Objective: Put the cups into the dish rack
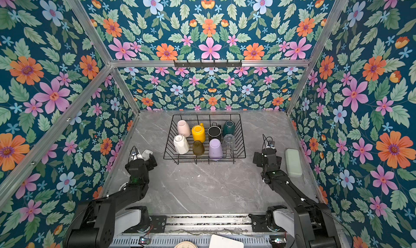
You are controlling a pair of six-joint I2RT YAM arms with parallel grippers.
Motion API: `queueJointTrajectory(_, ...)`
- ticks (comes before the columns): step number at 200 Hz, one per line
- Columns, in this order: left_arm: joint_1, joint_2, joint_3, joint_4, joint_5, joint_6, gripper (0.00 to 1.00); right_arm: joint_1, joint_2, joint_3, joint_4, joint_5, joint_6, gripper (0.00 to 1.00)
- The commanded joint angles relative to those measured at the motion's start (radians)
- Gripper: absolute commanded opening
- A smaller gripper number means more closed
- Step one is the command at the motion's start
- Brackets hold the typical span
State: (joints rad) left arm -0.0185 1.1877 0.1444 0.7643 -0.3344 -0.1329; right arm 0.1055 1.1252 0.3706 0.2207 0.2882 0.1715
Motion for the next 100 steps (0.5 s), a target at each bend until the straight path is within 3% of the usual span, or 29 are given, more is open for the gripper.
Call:
queueJointTrajectory(1, 0.01, 0.054, 0.007, 0.259, -0.001, -0.005, 0.99, -0.031, 0.048, -0.037, 0.283, 0.013, -0.055, 0.99)
queueJointTrajectory(18, 0.02, 0.114, 0.038, 0.28, 0.017, 0.004, 0.99, -0.053, 0.092, -0.037, 0.363, -0.021, -0.083, 0.99)
queueJointTrajectory(54, 0.024, 0.365, 0.04, 0.638, 0.103, 0.059, 0.99, -0.079, 0.23, -0.054, 0.579, -0.104, -0.107, 0.99)
queueJointTrajectory(78, 0.021, 0.437, 0.055, 0.677, 0.136, 0.073, 1.0, -0.082, 0.308, -0.068, 0.673, -0.122, -0.111, 0.99)
queueJointTrajectory(88, 0.019, 0.411, 0.069, 0.591, 0.137, 0.063, 1.0, -0.084, 0.333, -0.082, 0.737, -0.126, -0.118, 0.99)
queueJointTrajectory(100, 0.019, 0.426, 0.079, 0.608, 0.13, 0.073, 1.0, -0.085, 0.313, -0.071, 0.684, -0.13, -0.113, 0.99)
